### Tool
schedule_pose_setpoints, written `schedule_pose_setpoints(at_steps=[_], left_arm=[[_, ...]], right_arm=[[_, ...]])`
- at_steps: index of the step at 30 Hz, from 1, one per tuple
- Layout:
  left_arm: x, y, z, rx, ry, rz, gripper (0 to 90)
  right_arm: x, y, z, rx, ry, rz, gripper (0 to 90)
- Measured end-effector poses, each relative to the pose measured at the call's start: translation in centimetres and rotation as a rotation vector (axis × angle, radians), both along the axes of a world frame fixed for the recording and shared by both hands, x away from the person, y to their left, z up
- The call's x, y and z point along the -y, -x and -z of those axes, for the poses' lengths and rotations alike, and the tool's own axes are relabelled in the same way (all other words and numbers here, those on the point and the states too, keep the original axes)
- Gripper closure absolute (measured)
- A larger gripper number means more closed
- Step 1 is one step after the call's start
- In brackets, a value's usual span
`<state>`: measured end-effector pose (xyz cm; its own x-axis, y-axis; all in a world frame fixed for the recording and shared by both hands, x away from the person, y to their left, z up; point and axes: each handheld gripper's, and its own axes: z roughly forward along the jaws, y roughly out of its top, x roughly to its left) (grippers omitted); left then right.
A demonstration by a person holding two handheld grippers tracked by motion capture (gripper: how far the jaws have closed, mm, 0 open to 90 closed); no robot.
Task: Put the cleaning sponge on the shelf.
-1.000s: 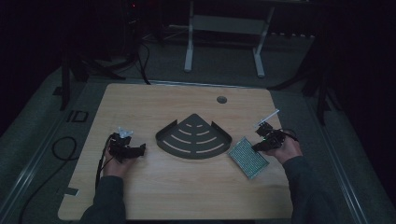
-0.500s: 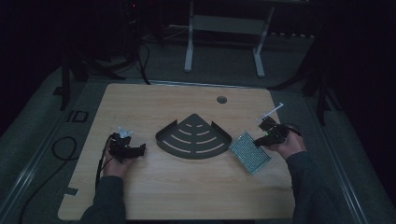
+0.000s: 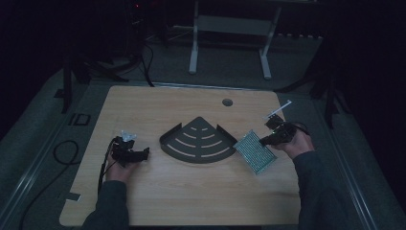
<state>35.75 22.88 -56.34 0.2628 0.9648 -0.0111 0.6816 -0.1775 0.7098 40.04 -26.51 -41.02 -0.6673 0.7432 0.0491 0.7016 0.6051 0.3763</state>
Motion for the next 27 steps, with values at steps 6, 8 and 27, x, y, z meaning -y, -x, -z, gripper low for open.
schedule_pose_setpoints(at_steps=[6, 8, 27], left_arm=[[0.0, 0.0, 0.0, -0.002, -0.002, 0.001, 14.6], [0.0, 0.0, 0.0, -0.001, -0.001, 0.001, 14.6], [0.0, 0.0, 0.0, 0.000, 0.000, 0.000, 14.6]], right_arm=[[-0.4, -0.2, -0.4, 0.002, -0.004, -0.005, 89.8], [-0.8, -0.3, -0.6, 0.009, -0.008, -0.011, 89.8], [-2.8, -1.1, -1.7, 0.025, -0.030, -0.038, 89.8]])
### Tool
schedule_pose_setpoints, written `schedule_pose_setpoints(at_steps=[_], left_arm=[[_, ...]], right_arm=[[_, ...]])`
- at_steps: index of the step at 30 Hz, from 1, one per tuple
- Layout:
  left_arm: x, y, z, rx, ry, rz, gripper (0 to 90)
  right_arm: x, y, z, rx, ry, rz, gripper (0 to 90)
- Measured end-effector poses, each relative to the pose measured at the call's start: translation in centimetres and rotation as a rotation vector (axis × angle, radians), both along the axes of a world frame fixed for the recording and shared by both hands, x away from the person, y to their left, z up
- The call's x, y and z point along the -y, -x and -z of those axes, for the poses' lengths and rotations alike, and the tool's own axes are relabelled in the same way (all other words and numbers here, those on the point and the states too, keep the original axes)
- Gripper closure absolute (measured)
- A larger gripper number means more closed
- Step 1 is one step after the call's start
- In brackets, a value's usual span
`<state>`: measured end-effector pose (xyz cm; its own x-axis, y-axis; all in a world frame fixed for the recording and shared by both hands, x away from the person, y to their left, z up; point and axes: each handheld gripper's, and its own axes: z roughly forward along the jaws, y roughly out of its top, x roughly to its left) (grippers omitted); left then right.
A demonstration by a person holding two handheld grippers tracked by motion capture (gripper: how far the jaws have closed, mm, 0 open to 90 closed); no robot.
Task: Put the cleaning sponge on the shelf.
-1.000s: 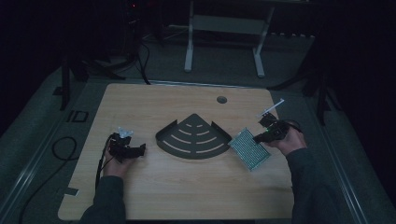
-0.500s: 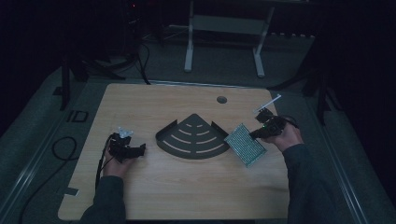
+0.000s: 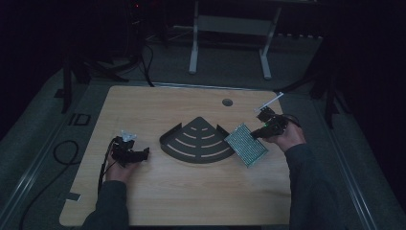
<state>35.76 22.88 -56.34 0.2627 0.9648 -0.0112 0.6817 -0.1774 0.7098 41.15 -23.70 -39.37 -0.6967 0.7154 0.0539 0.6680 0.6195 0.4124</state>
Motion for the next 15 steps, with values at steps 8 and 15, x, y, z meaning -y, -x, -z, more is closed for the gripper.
schedule_pose_setpoints(at_steps=[8, 15], left_arm=[[0.0, 0.0, 0.0, 0.000, 0.000, 0.000, 14.5], [0.0, 0.0, 0.0, 0.000, 0.000, 0.000, 14.5]], right_arm=[[-0.6, -0.5, -0.1, 0.004, -0.005, -0.003, 89.8], [-1.3, -1.0, -0.2, 0.005, -0.011, -0.012, 89.8]])
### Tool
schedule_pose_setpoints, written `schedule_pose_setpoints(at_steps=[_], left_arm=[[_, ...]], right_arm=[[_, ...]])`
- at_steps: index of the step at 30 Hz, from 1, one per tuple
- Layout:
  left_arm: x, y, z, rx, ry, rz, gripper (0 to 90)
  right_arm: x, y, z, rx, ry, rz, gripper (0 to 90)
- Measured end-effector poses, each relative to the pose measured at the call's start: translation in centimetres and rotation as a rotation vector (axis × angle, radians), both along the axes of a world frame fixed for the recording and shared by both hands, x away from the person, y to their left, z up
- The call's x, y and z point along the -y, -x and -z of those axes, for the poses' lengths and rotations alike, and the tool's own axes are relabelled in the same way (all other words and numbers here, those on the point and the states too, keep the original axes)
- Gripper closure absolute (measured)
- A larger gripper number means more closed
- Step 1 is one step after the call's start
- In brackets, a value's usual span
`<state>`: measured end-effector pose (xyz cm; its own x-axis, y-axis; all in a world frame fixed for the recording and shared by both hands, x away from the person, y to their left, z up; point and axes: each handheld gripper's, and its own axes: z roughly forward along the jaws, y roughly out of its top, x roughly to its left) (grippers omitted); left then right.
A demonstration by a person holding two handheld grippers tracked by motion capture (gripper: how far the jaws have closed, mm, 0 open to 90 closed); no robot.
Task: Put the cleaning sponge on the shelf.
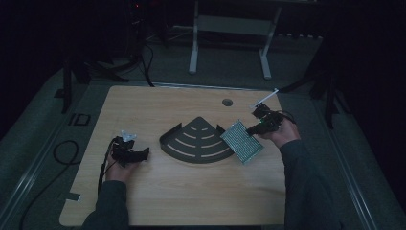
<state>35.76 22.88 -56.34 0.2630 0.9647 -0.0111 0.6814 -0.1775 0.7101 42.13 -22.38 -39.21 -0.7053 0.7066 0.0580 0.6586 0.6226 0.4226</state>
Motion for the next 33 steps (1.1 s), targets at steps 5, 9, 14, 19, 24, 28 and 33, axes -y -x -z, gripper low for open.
schedule_pose_setpoints(at_steps=[5, 9, 14, 19, 24, 28, 33], left_arm=[[0.0, 0.0, 0.0, 0.000, 0.000, 0.000, 14.6], [0.0, 0.0, 0.0, 0.000, 0.000, 0.001, 14.6], [0.0, 0.0, 0.0, 0.000, 0.000, 0.001, 14.6], [0.0, 0.0, 0.0, 0.000, 0.000, 0.001, 14.6], [0.0, 0.0, 0.0, 0.000, 0.000, 0.001, 14.6], [0.0, 0.0, 0.0, 0.000, 0.000, 0.001, 14.6], [0.0, 0.0, 0.0, -0.001, 0.000, 0.002, 14.6]], right_arm=[[-0.6, -0.4, 0.0, 0.007, -0.009, -0.007, 89.8], [-0.8, -0.9, 0.2, 0.008, -0.012, -0.006, 89.8], [-1.1, -1.4, 0.2, 0.008, -0.018, -0.005, 89.8], [-1.5, -1.8, 0.3, 0.015, -0.023, -0.014, 89.8], [-1.9, -2.2, 0.5, 0.009, -0.025, -0.018, 89.8], [-2.2, -2.5, 0.5, 0.005, -0.027, -0.022, 89.8], [-2.3, -2.8, 0.7, 0.002, -0.027, -0.023, 89.8]])
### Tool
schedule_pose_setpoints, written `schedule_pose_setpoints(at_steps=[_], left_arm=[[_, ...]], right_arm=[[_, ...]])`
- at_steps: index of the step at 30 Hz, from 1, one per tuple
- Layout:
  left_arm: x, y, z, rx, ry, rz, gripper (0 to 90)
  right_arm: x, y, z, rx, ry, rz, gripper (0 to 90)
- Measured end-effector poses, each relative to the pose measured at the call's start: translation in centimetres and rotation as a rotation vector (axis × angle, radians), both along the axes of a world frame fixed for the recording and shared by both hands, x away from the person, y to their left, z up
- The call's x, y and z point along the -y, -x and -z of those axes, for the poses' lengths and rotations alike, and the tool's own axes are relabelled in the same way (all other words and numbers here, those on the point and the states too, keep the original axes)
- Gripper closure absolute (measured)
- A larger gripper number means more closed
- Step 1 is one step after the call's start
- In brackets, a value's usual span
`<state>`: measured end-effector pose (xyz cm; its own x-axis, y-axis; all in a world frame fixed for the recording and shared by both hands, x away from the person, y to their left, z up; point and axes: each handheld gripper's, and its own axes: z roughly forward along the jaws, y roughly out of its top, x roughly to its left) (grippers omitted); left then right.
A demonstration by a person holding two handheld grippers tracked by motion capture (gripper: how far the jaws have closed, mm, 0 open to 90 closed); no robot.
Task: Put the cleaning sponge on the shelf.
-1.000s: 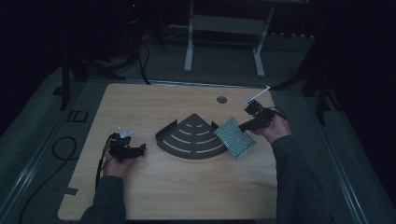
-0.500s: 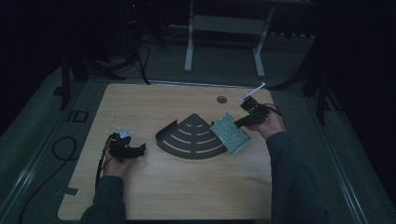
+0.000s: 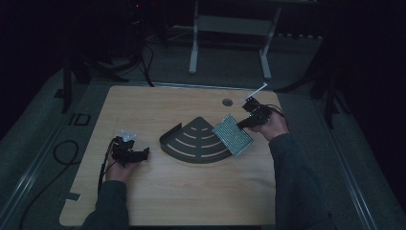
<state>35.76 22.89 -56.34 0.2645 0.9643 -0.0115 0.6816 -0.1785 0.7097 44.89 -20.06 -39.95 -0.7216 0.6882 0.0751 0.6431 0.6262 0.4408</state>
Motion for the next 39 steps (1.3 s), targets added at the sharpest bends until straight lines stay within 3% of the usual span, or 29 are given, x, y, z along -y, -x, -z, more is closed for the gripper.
schedule_pose_setpoints(at_steps=[16, 39], left_arm=[[0.0, 0.0, 0.0, 0.000, -0.001, 0.001, 14.6], [0.0, 0.0, 0.0, 0.000, 0.000, 0.002, 14.5]], right_arm=[[-1.3, -0.7, -0.1, -0.001, 0.006, -0.018, 89.8], [-3.7, -2.3, 1.4, -0.014, 0.003, -0.015, 89.8]])
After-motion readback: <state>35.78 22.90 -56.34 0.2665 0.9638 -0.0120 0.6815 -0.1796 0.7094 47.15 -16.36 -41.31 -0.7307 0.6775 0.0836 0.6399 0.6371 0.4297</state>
